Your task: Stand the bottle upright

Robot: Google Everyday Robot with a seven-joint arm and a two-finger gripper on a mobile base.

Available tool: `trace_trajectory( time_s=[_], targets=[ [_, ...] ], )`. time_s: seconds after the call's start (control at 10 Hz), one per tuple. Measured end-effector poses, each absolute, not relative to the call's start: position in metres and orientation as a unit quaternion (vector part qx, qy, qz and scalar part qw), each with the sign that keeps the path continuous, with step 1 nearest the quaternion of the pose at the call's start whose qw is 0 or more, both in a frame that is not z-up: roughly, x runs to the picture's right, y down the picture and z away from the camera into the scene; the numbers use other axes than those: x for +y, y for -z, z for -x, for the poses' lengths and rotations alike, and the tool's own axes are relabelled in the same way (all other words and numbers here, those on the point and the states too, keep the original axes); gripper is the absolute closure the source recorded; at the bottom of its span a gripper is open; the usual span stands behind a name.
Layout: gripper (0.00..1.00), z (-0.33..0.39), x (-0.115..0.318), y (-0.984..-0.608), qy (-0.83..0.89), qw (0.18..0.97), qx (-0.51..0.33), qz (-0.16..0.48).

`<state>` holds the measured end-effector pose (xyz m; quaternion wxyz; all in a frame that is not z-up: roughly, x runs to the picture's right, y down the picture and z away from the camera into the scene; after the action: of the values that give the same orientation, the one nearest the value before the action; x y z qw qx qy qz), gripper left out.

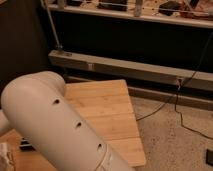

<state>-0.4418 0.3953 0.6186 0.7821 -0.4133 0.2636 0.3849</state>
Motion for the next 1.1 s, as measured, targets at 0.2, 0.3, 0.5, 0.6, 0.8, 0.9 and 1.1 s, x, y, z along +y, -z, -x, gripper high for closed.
trace_trajectory(
  time_s=[0.2,0.3,0.5,0.6,0.8,0.9,1.1],
  targets=[
    [0.98,0.446,0.38,-0.608,-0.379,0.768,0.259,0.446],
    [0.98,0.447,0.373,-0.605,-0.377,0.766,0.255,0.454],
    [0.98,0.451,0.347,-0.592,-0.361,0.758,0.244,0.486],
    [0.98,0.451,0.336,-0.587,-0.351,0.753,0.244,0.501],
    [0.98,0.446,0.322,-0.58,-0.331,0.748,0.252,0.517],
    [0.98,0.438,0.314,-0.579,-0.308,0.752,0.263,0.521],
    [0.98,0.425,0.302,-0.577,-0.267,0.762,0.281,0.519]
  ],
)
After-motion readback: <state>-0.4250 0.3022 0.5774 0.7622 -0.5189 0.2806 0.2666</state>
